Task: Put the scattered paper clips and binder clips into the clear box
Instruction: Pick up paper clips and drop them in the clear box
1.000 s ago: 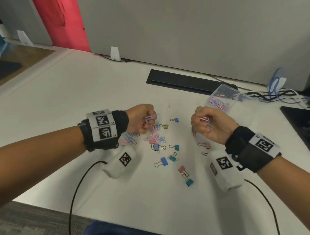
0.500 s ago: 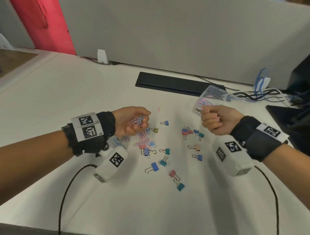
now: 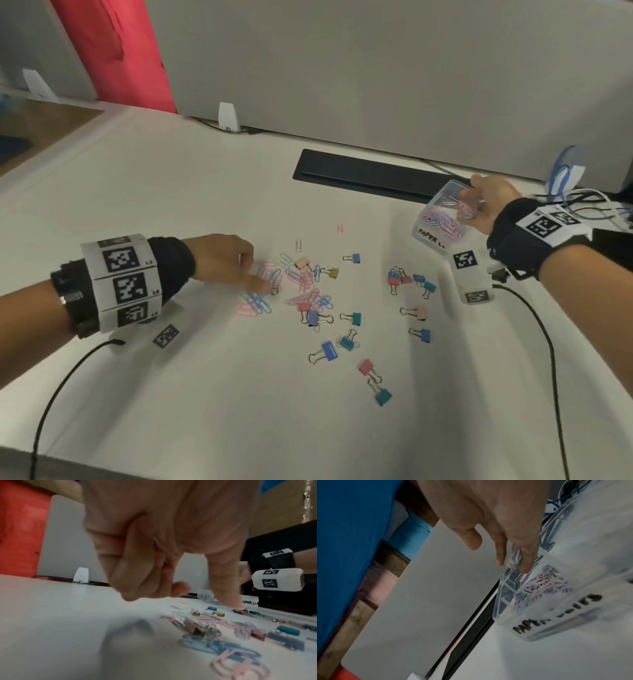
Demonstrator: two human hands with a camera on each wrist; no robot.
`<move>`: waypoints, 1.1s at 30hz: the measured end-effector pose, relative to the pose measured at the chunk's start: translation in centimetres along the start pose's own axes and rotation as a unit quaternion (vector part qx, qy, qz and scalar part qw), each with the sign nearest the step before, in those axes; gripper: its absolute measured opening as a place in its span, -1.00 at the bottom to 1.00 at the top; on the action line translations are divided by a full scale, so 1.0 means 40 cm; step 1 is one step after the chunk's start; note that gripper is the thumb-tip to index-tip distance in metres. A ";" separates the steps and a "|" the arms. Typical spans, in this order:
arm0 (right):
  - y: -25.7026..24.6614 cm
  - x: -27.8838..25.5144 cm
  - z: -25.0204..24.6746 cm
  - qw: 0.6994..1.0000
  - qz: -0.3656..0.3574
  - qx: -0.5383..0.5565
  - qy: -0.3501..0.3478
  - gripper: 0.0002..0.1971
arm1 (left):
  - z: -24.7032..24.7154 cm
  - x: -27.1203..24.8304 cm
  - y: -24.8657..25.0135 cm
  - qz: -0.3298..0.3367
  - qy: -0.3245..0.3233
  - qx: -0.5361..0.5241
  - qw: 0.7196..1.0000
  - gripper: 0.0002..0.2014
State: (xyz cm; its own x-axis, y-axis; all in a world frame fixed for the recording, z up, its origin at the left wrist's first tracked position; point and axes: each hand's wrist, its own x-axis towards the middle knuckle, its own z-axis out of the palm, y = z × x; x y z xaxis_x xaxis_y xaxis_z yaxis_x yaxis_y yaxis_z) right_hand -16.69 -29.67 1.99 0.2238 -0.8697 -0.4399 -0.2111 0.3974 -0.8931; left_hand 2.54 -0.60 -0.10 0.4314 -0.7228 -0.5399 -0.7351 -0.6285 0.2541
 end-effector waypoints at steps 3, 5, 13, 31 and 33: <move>0.014 -0.005 0.012 0.998 -0.018 -0.040 0.035 -0.63 | 0.004 -0.009 -0.018 -0.016 -0.038 0.039 0.998 -0.56; 0.016 -0.015 0.024 0.995 -0.052 -0.081 0.022 -0.53 | 0.011 -0.012 -0.026 -0.016 -0.050 0.056 0.997 -0.52; 0.054 -0.098 0.141 0.892 -0.252 -0.374 -0.027 -0.65 | 0.044 0.004 -0.033 0.077 -0.016 0.051 0.996 -0.82; 0.167 -0.156 0.404 0.667 -0.259 -0.676 -0.176 -0.52 | 0.021 0.010 -0.004 -0.016 -0.033 -0.358 0.933 -0.84; 0.169 -0.170 0.407 0.662 -0.283 -0.669 -0.185 -0.66 | 0.007 0.026 -0.034 -0.010 -0.026 -0.493 0.869 -0.76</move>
State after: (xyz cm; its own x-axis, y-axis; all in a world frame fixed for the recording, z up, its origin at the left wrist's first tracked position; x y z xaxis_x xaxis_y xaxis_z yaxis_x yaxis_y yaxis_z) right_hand -4.15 -16.32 -2.61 0.7930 -0.5385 -0.2850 -0.5918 -0.7920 -0.1501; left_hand 3.82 -0.41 -1.22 0.3968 -0.7106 -0.5810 0.0900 -0.5998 0.7951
